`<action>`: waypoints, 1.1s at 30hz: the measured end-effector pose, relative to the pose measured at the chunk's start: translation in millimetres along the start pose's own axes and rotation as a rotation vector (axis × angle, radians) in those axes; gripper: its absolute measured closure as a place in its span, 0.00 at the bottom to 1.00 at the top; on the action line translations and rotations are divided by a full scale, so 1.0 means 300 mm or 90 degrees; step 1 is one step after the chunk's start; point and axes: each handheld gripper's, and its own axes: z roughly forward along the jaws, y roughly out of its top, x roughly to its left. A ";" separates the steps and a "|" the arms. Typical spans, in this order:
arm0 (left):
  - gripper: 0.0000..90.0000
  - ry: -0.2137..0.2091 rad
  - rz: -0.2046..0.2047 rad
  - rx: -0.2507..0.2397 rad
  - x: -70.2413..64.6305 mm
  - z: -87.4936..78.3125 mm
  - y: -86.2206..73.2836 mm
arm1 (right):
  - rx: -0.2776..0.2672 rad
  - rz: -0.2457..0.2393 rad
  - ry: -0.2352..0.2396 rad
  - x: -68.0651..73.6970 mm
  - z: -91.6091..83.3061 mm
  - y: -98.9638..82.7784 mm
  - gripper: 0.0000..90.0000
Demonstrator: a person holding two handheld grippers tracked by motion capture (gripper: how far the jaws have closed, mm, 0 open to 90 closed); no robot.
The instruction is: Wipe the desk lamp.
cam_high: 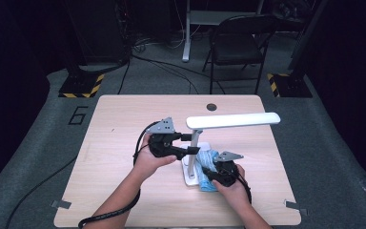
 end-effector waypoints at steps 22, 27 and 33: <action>0.56 0.025 0.015 0.006 -0.022 -0.018 -0.006 | -0.091 0.003 0.120 0.061 -0.152 0.150 0.76; 0.56 0.022 0.011 0.007 -0.019 -0.020 -0.009 | -0.061 0.018 0.132 0.041 -0.083 0.115 0.77; 0.57 0.027 0.017 0.004 -0.022 -0.025 -0.012 | -0.011 0.006 0.122 0.040 0.000 0.051 0.77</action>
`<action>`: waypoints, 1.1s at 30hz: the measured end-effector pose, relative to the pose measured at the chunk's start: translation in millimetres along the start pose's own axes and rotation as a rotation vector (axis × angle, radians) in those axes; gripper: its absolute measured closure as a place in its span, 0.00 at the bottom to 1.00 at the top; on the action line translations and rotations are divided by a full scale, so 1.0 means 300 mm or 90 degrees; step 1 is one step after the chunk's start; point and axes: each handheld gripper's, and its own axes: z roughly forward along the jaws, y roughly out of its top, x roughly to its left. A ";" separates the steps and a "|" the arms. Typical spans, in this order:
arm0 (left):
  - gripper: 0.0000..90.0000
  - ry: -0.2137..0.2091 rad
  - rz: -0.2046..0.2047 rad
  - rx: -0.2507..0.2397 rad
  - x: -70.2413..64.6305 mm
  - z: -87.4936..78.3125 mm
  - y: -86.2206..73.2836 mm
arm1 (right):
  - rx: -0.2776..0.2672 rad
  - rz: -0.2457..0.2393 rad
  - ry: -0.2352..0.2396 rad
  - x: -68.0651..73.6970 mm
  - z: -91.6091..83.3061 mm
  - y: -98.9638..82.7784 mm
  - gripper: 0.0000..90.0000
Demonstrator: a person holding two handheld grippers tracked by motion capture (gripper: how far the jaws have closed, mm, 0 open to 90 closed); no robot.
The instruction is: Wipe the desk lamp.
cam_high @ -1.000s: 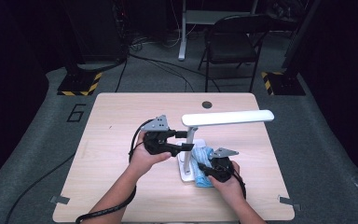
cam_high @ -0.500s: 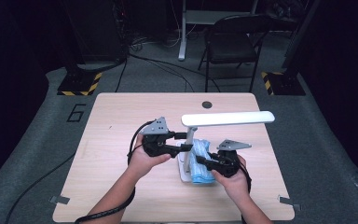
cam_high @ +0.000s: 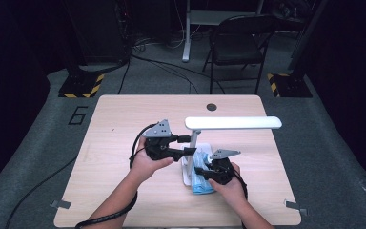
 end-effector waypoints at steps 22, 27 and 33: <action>0.57 0.011 -0.003 0.006 -0.009 -0.001 0.001 | -0.127 -0.046 0.036 0.090 -0.223 0.175 0.77; 0.57 0.011 -0.003 0.005 -0.009 -0.001 0.000 | -0.130 -0.046 0.034 0.097 -0.209 0.165 0.78; 0.58 0.013 -0.003 0.008 -0.011 0.000 0.001 | -0.112 -0.040 0.035 0.082 -0.166 0.130 0.78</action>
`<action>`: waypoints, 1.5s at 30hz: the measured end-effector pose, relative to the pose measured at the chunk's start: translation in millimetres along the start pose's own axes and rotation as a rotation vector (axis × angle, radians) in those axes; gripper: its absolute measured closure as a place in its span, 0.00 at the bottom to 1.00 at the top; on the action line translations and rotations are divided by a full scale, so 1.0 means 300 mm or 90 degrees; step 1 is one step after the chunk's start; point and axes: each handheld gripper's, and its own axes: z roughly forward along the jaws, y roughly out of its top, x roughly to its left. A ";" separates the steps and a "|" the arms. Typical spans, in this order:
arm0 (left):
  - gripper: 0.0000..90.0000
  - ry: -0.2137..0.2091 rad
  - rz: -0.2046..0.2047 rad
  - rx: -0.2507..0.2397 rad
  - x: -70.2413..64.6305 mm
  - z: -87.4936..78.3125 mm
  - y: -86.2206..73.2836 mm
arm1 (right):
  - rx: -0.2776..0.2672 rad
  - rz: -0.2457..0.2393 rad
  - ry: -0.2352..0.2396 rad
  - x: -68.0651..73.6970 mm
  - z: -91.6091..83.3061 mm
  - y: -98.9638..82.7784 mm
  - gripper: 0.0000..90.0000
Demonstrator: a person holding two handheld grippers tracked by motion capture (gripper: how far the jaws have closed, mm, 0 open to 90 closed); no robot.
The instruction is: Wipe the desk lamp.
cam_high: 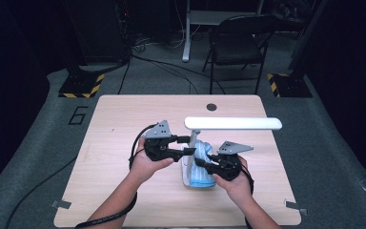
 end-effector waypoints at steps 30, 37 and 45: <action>0.69 -0.037 -0.005 -0.011 0.013 -0.030 -0.043 | 0.074 -0.011 -0.023 -0.035 0.065 -0.092 0.77; 0.73 -0.048 -0.010 -0.012 0.019 -0.027 -0.055 | 0.041 -0.050 -0.030 -0.003 0.014 -0.003 0.77; 0.76 -0.050 -0.003 -0.001 0.019 -0.032 -0.052 | 0.010 -0.073 -0.045 0.033 -0.037 0.075 0.77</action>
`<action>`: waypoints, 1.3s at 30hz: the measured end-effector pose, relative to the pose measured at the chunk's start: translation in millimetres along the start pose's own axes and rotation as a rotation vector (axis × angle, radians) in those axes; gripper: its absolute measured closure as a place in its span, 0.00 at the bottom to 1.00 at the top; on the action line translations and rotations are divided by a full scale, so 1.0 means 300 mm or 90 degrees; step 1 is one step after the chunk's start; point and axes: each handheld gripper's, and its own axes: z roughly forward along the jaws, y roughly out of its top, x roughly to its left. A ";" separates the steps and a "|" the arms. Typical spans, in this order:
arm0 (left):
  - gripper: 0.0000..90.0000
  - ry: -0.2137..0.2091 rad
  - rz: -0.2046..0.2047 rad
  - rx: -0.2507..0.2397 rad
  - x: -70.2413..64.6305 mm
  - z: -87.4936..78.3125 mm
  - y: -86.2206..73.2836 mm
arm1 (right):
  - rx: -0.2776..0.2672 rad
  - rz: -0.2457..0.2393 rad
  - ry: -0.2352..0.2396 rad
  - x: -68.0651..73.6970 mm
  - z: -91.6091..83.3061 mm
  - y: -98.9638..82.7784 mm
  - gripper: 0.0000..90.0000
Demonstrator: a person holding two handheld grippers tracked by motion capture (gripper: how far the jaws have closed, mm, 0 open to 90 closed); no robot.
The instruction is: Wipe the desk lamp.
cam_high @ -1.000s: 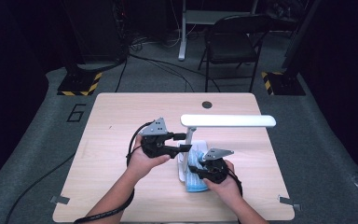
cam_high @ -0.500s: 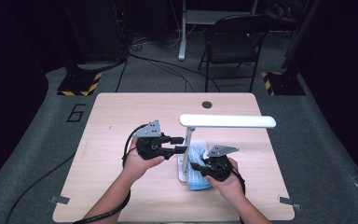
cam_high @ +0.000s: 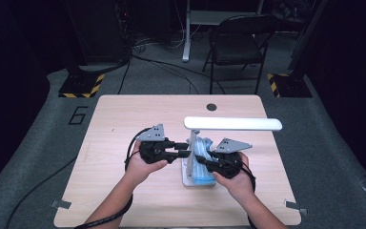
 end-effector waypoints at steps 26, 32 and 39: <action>0.76 -0.004 -0.004 0.008 0.003 0.002 0.007 | -0.014 0.063 0.084 -0.046 -0.001 -0.014 0.78; 0.76 -0.005 -0.007 0.007 0.004 0.001 0.005 | -0.042 0.026 0.067 -0.033 -0.046 0.055 0.78; 0.76 -0.004 -0.005 0.010 0.004 -0.001 0.006 | -0.080 -0.007 0.039 -0.003 -0.118 0.147 0.78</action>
